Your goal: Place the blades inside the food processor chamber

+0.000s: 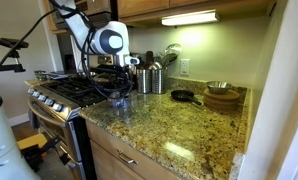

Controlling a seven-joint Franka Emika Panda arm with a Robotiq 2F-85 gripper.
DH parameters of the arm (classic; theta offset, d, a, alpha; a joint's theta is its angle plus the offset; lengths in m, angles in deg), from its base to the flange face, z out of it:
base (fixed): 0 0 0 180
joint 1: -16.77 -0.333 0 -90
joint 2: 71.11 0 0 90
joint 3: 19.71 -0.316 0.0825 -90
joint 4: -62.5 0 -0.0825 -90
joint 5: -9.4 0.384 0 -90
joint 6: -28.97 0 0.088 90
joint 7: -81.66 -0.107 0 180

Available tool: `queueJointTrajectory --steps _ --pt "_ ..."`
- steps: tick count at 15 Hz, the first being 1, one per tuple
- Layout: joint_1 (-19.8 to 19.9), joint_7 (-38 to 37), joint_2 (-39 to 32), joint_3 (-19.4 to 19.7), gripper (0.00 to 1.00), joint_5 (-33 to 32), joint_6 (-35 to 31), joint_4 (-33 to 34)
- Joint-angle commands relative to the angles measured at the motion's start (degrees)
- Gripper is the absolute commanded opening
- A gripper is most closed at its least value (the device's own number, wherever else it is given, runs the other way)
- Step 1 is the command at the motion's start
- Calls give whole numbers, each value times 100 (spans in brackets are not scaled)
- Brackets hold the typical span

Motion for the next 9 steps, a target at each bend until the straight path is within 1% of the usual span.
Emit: queueJointTrajectory --steps 1,6,9 --pt "-39 -13 162 55 13 -37 -6 -264" --pt "-39 -65 365 56 13 -113 19 -422" --pt "-57 39 258 31 13 -45 -126 -426"
